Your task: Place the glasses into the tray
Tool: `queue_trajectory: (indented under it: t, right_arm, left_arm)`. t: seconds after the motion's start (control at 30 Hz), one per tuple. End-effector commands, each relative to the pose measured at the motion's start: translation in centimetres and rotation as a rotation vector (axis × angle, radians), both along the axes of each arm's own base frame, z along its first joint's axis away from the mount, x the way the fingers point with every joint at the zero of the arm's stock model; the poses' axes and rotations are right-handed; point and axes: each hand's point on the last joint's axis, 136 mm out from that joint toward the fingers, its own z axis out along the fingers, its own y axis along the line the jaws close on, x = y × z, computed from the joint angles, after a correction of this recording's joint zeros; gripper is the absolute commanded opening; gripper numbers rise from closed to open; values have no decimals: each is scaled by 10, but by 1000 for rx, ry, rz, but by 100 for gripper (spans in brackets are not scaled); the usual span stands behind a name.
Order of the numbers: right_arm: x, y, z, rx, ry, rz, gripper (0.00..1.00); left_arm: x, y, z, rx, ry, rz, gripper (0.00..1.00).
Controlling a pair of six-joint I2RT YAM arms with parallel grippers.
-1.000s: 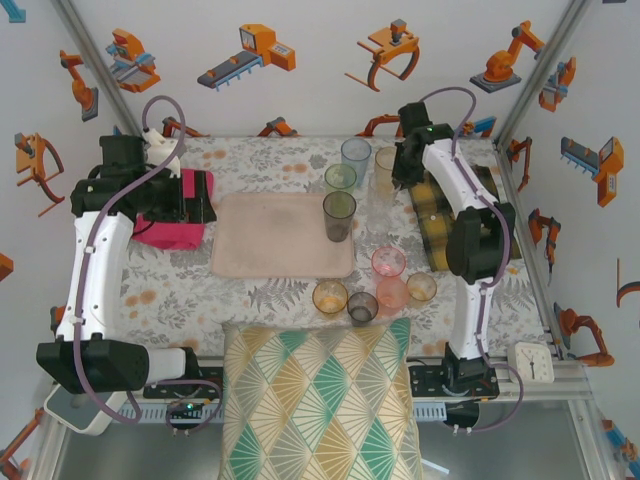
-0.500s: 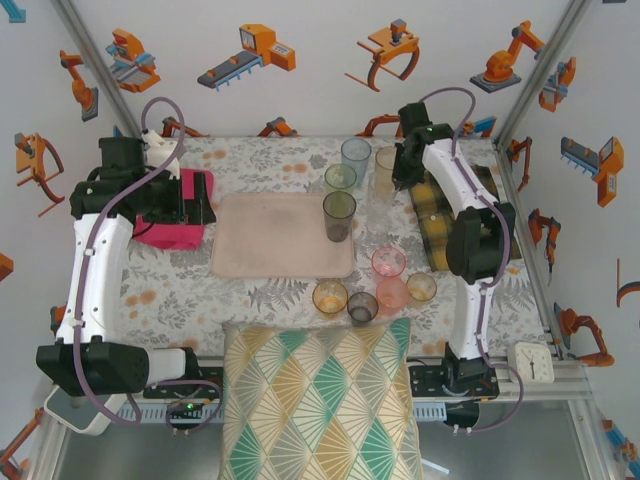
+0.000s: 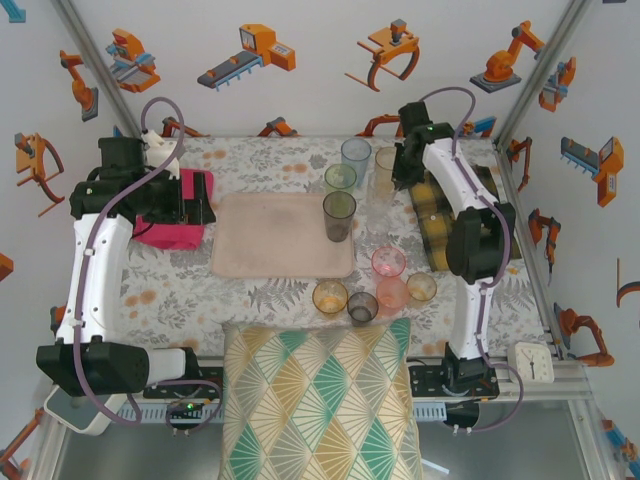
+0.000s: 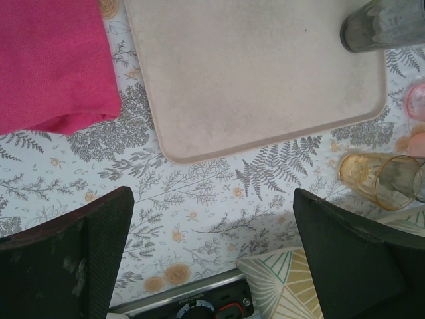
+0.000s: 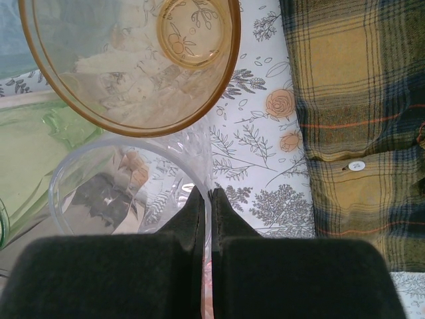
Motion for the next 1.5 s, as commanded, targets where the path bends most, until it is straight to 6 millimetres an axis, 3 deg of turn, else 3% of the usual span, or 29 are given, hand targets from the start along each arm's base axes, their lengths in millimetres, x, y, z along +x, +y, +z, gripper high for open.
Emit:
queue_trajectory:
  t: [0.0,0.87,1.47]
  right_arm:
    - [0,7,35,23,-66,17,0]
    - [-24,-5,60,-8,-94,21,0]
    - [-46,-8,101,17,-156,24,0]
  left_arm:
    - [-3,0,10,-8,-34,0,97]
    - [-2,-1,12,-20,-36,2,97]
    - [-2,-1,12,-18,-38,2,97]
